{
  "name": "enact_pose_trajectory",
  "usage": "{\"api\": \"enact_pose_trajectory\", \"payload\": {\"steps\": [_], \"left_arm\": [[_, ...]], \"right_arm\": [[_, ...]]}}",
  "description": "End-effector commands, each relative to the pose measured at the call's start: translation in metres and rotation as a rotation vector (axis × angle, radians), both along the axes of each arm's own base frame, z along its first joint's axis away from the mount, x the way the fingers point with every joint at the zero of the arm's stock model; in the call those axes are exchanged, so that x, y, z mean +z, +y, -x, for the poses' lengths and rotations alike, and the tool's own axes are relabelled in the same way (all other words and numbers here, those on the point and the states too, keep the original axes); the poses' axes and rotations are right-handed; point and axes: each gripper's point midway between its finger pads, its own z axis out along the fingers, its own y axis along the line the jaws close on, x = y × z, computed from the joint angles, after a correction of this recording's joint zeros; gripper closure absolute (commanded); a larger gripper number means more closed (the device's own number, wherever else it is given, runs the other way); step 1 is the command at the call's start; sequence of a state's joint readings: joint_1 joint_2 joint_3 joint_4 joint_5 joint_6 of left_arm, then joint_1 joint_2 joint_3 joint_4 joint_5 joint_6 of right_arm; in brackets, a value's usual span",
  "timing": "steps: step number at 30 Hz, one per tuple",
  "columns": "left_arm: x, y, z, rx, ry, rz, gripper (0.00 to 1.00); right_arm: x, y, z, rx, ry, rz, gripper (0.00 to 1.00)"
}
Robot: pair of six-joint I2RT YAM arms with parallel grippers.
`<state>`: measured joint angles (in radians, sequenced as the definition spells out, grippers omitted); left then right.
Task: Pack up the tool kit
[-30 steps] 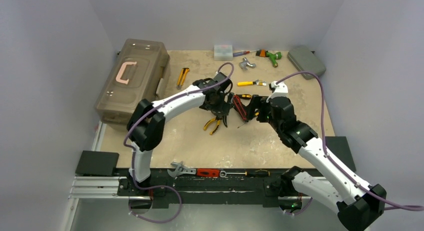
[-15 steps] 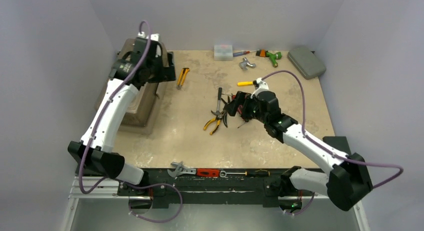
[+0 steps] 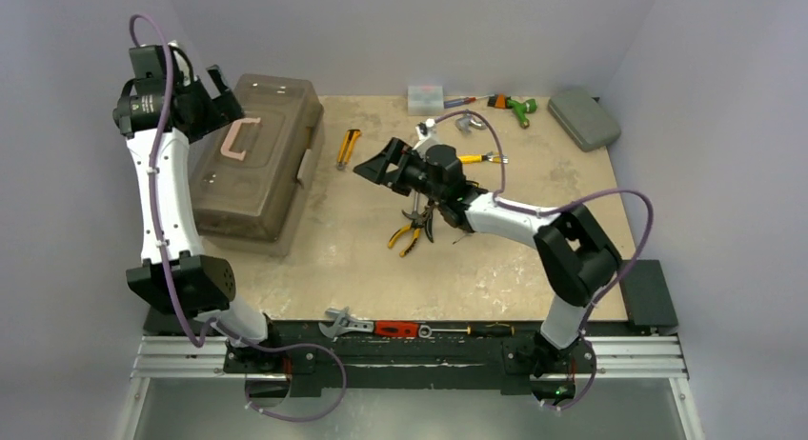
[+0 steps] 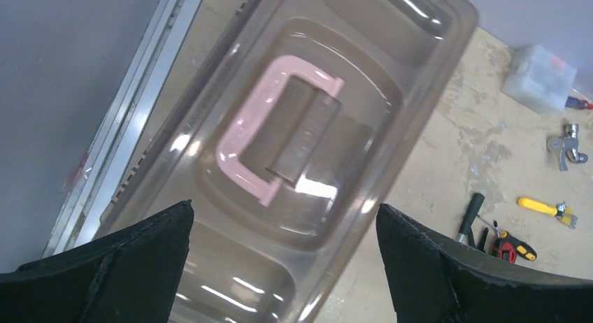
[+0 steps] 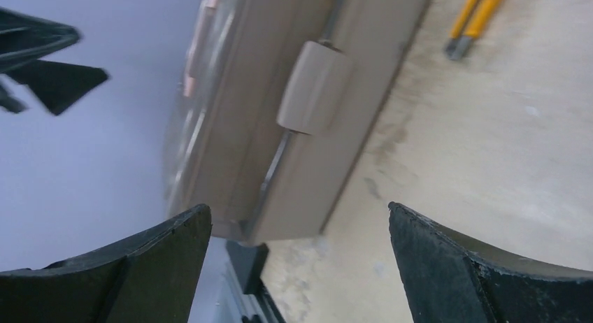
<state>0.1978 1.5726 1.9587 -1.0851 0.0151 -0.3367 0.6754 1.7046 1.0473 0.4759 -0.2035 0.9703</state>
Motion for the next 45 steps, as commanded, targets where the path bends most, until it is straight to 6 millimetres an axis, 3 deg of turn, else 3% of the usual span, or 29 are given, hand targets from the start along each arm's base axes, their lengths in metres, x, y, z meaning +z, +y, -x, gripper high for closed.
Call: {"api": "enact_pose_trajectory", "payload": {"steps": [1,5,11,19,26,30,37,45], "left_arm": [[-0.02,0.027,-0.014,-0.015,0.022,0.149,0.01],[-0.052,0.049,-0.026,0.018,0.057,0.26,0.01],[-0.09,0.065,-0.034,0.031,0.103,0.376,0.02],[-0.12,0.04,-0.042,-0.06,0.113,0.562,0.03],[-0.141,0.025,-0.04,-0.067,0.135,0.664,0.07],[-0.155,0.008,-0.031,-0.088,0.182,0.695,0.1],[-0.157,-0.038,-0.023,-0.203,0.265,0.644,0.1],[-0.164,-0.07,-0.008,-0.277,0.317,0.636,0.1]], "right_arm": [[0.05,0.056,-0.006,0.093,-0.043,-0.248,0.03],[0.042,0.094,-0.021,0.13,-0.02,-0.345,0.01],[0.019,0.129,-0.044,0.131,0.015,-0.365,0.01],[-0.022,0.163,-0.072,0.143,0.084,-0.348,0.01],[-0.048,0.181,-0.08,0.172,0.167,-0.394,0.01],[-0.043,0.185,-0.074,0.221,0.173,-0.412,0.04],[-0.011,0.172,-0.056,0.312,0.096,-0.392,0.2],[0.005,0.163,-0.029,0.399,0.12,-0.437,0.21]]}}
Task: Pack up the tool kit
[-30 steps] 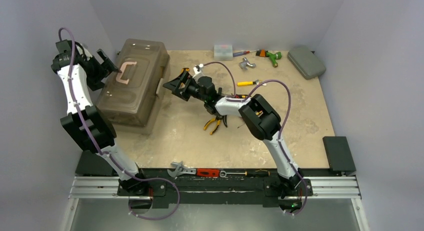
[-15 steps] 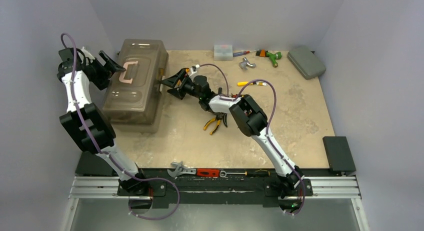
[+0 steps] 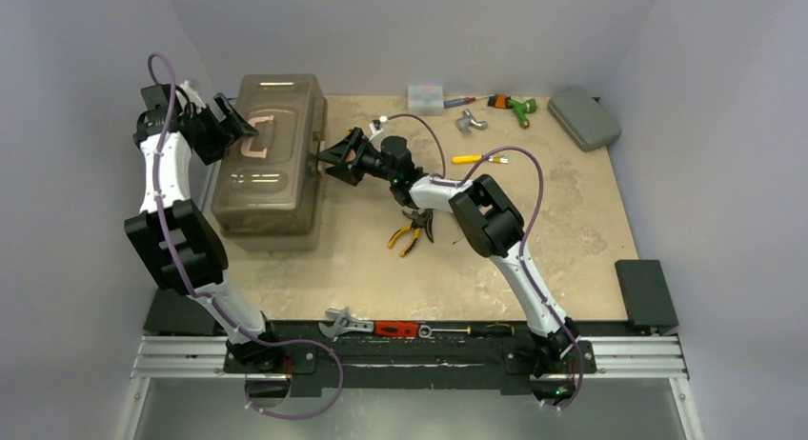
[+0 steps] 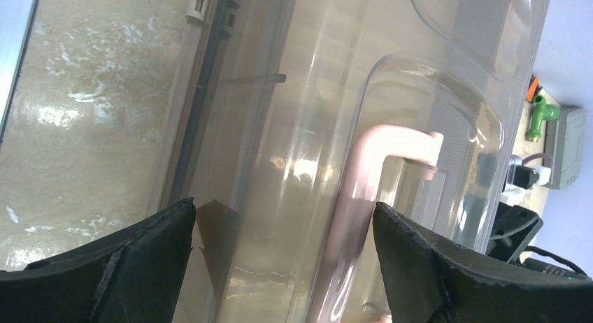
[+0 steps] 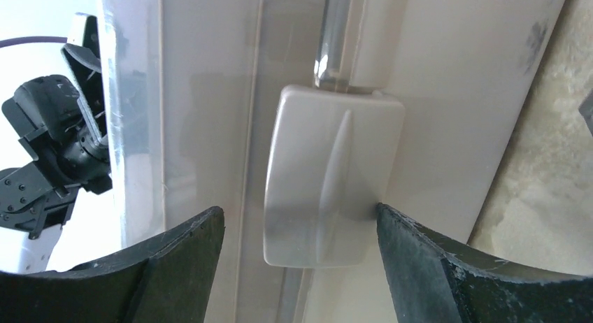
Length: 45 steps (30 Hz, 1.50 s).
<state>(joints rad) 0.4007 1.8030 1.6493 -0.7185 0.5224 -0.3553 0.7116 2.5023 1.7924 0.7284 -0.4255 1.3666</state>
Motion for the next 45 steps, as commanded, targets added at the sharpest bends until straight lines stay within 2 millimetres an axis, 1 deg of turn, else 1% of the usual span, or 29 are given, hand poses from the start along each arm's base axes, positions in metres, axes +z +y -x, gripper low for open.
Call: {"api": "enact_pose_trajectory", "payload": {"steps": [1,2,5,10,12,13,16,19,20,24,25,26,28,31,33,35,37,41,43,45], "left_arm": [[-0.03,-0.091,0.055,-0.18,0.249,0.219,0.1],[-0.032,-0.093,0.058,-0.188,0.255,0.22,0.1],[-0.036,-0.102,0.063,-0.224,0.273,0.225,0.1],[-0.039,-0.124,0.071,-0.324,0.308,0.213,0.1],[-0.037,-0.131,0.075,-0.345,0.313,0.213,0.11],[-0.034,-0.135,0.077,-0.356,0.309,0.216,0.11],[-0.028,-0.146,0.082,-0.364,0.282,0.214,0.11],[-0.026,-0.163,0.088,-0.369,0.255,0.217,0.11],[-0.027,-0.171,0.091,-0.378,0.251,0.221,0.11],[-0.031,-0.199,0.101,-0.394,0.224,0.234,0.12],[-0.031,-0.203,0.103,-0.397,0.221,0.241,0.12],[-0.032,-0.215,0.108,-0.419,0.222,0.246,0.12],[-0.032,-0.229,0.114,-0.433,0.22,0.256,0.12],[-0.028,-0.247,0.122,-0.451,0.195,0.281,0.12],[-0.022,-0.256,0.125,-0.459,0.17,0.302,0.12],[-0.013,-0.26,0.126,-0.456,0.147,0.304,0.12],[-0.002,-0.258,0.126,-0.443,0.115,0.292,0.12],[0.012,-0.245,0.119,-0.412,0.099,0.19,0.11],[0.011,-0.237,0.113,-0.397,0.116,0.128,0.11],[0.005,-0.23,0.107,-0.386,0.146,0.076,0.1]], "right_arm": [[0.059,0.015,0.053,0.162,-0.097,-0.108,0.2],[0.058,0.015,0.056,0.172,-0.095,-0.104,0.19],[0.063,0.011,0.063,0.186,-0.099,-0.119,0.18],[0.067,0.001,0.076,0.2,-0.1,-0.128,0.2],[0.068,-0.005,0.081,0.189,-0.106,-0.113,0.2],[0.063,-0.01,0.083,0.177,-0.105,-0.095,0.19],[0.063,-0.023,0.091,0.155,-0.123,-0.077,0.18],[0.061,-0.037,0.092,0.133,-0.126,-0.074,0.18],[0.059,-0.042,0.091,0.125,-0.123,-0.078,0.18],[0.051,-0.071,0.086,0.066,-0.099,-0.07,0.18],[0.05,-0.08,0.085,0.046,-0.097,-0.067,0.18],[0.047,-0.088,0.085,0.028,-0.094,-0.061,0.17],[0.044,-0.107,0.081,-0.014,-0.098,-0.05,0.16],[0.044,-0.134,0.076,-0.062,-0.104,-0.044,0.16],[0.046,-0.151,0.073,-0.086,-0.116,-0.035,0.16],[0.046,-0.164,0.071,-0.104,-0.127,-0.016,0.15],[0.046,-0.173,0.068,-0.112,-0.134,0.005,0.14],[0.048,-0.186,0.067,-0.116,-0.138,0.016,0.13],[0.048,-0.192,0.066,-0.114,-0.134,0.021,0.12],[0.048,-0.198,0.065,-0.121,-0.134,0.029,0.12]]}}
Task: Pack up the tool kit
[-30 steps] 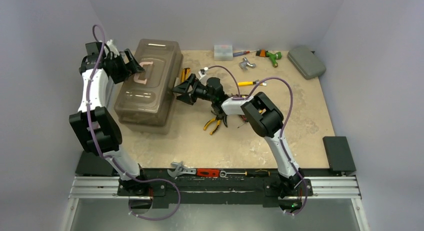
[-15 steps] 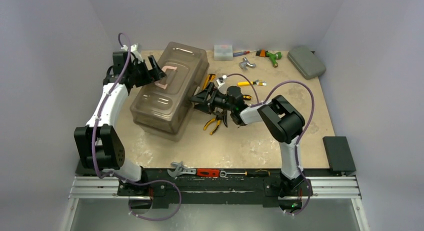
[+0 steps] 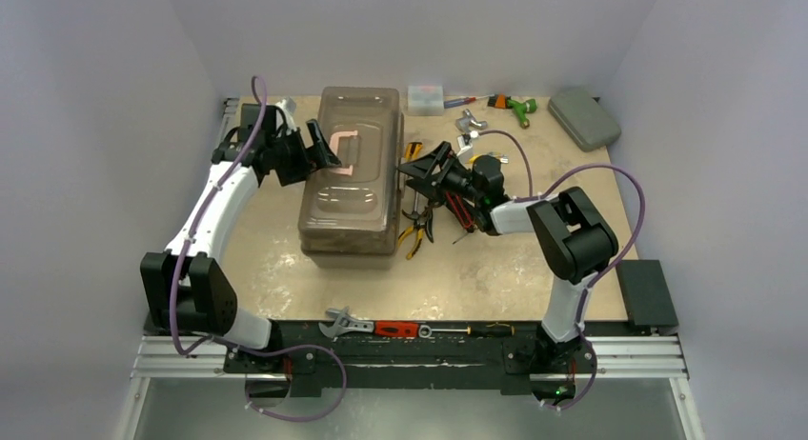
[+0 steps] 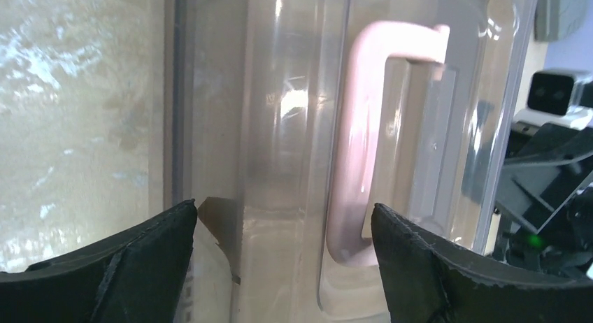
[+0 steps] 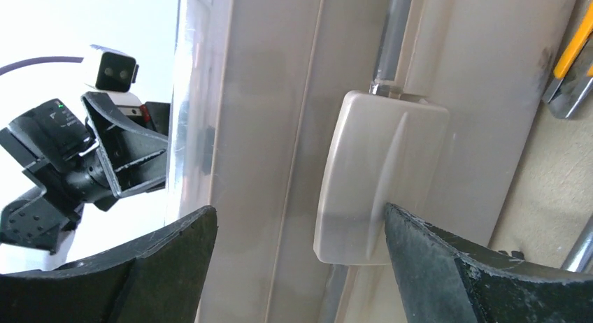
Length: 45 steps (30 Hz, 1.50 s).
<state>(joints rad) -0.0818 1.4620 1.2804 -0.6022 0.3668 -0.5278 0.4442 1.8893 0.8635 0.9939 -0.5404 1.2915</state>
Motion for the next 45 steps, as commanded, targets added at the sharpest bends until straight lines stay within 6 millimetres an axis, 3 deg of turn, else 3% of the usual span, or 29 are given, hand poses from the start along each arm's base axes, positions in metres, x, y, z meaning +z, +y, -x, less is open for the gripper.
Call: {"api": "enact_pose_trajectory", "payload": {"steps": [1,6,12,15,20,25,32,39,45], "left_arm": [[-0.003,-0.033,0.031,-0.118,0.181,0.041,0.09],[-0.022,-0.031,0.02,-0.104,0.211,0.014,0.01],[-0.047,-0.026,0.01,-0.075,0.26,-0.015,0.01],[-0.059,-0.026,0.01,-0.063,0.27,0.015,0.14],[-0.076,-0.012,0.011,-0.035,0.274,0.149,0.43],[-0.088,0.008,0.017,0.014,0.287,0.198,0.51],[-0.1,0.018,0.024,0.033,0.309,0.265,0.53],[-0.114,0.024,0.014,0.004,0.348,0.307,0.56],[-0.122,0.035,0.01,0.033,0.358,0.284,0.58]], "right_arm": [[0.031,0.002,0.009,0.029,-0.113,-0.016,0.12],[0.024,-0.013,0.004,0.008,-0.111,0.054,0.08],[0.007,-0.017,-0.002,0.023,-0.087,0.147,0.05],[-0.001,-0.018,-0.005,0.049,-0.064,0.162,0.05],[0.001,-0.015,-0.008,0.092,-0.063,0.099,0.07],[0.004,-0.004,-0.013,0.129,-0.04,0.034,0.09],[0.025,0.014,-0.009,0.175,-0.095,-0.014,0.09],[0.066,0.031,-0.014,0.309,-0.119,-0.189,0.1],[0.081,0.042,-0.005,0.388,-0.119,-0.257,0.11]]}}
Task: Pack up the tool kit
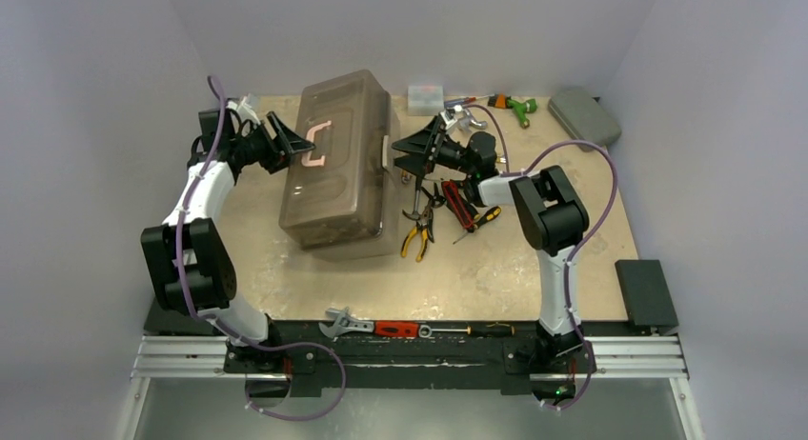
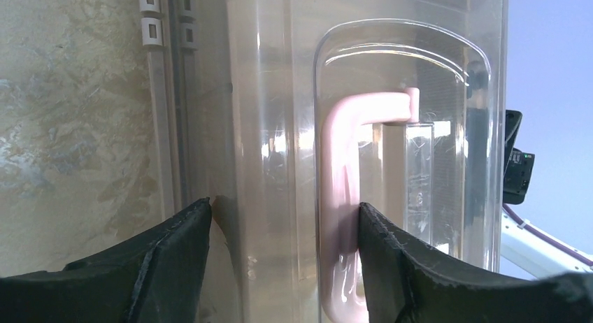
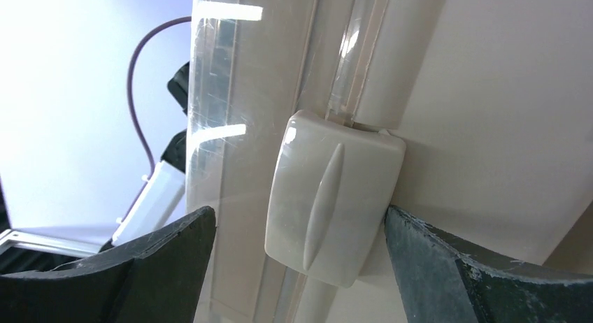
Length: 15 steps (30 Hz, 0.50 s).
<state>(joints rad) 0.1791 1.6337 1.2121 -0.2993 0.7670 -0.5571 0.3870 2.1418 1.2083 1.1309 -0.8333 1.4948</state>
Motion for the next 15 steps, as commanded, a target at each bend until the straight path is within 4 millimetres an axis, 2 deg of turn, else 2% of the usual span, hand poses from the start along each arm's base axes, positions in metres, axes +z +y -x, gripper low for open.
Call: {"api": "enact_pose_trajectory", "payload": {"steps": [1,10,15], "left_arm": [[-0.103,-0.014,0.054,-0.01,0.419,-0.005,0.59],[-0.106,-0.01,0.053,0.005,0.428,-0.034,0.6],[-0.107,-0.011,0.054,0.004,0.431,-0.039,0.6]], "right_arm": [[0.045,0.023,0.031,0.146,-0.087,-0.101,0.11],[0.06,0.03,0.041,0.23,-0.105,-0.233,0.12],[0.058,0.037,0.042,0.253,-0.103,-0.27,0.13]]}}
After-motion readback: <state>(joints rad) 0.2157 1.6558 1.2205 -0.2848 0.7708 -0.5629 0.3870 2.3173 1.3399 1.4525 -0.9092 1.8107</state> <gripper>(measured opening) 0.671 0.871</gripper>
